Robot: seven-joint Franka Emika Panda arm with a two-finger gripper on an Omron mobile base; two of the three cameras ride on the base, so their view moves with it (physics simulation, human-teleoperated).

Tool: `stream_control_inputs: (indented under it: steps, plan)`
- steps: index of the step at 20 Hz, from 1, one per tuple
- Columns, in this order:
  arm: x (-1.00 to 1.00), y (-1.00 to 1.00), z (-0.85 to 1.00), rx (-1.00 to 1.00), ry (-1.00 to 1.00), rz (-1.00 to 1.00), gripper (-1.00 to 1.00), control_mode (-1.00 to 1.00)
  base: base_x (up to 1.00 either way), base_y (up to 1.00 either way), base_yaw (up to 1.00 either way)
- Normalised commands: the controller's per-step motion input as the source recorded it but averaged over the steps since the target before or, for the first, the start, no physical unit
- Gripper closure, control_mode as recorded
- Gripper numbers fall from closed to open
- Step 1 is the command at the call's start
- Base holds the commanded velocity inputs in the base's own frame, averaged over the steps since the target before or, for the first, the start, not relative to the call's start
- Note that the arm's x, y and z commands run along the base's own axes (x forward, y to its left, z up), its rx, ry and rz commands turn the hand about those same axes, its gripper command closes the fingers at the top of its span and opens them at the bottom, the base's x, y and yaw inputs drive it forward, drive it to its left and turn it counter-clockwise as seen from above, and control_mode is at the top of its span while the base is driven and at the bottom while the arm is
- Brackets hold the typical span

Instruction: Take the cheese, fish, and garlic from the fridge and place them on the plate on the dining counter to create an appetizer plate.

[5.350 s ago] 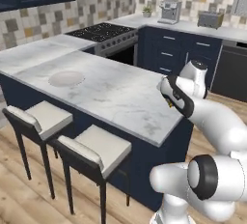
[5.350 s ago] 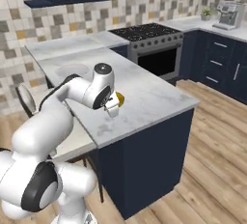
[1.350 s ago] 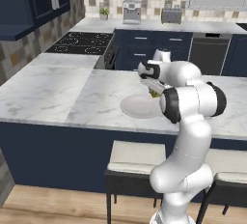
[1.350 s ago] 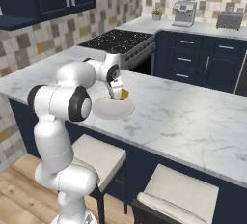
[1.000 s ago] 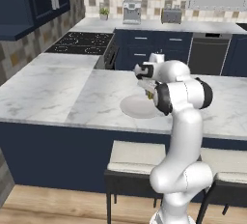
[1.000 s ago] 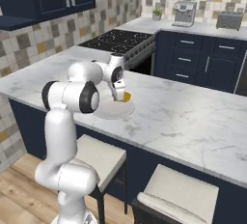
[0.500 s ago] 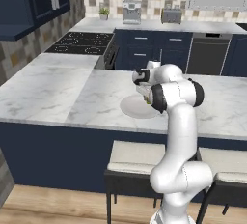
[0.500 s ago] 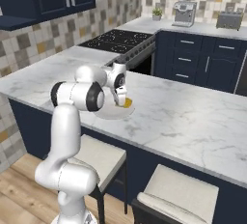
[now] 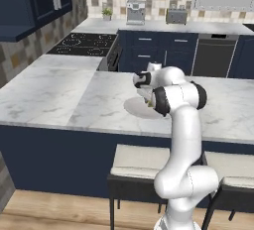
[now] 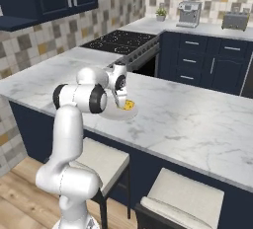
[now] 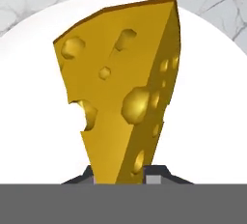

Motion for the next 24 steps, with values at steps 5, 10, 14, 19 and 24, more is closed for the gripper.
stream_control_inputs:
  steps: [5,10,14,19,24]
  plan:
    - [-0.52,0.0,0.11,0.0,-0.02,-0.03,-1.0,-1.0,0.0,0.0,0.0]
    - [-0.64,0.1,0.54,0.0,-0.01,-0.03,-1.0,-1.0,0.0,0.0,0.0]
    - [-0.91,0.04,1.0,0.01,-0.08,-0.02,-1.0,-1.0,0.0,0.0,0.0]
    - [-1.0,0.0,1.0,0.0,-0.02,0.0,-1.0,-1.0,0.0,0.0,0.0]
    - [-1.0,-0.24,0.94,-0.04,0.0,0.16,-1.0,-1.0,0.0,0.0,0.0]
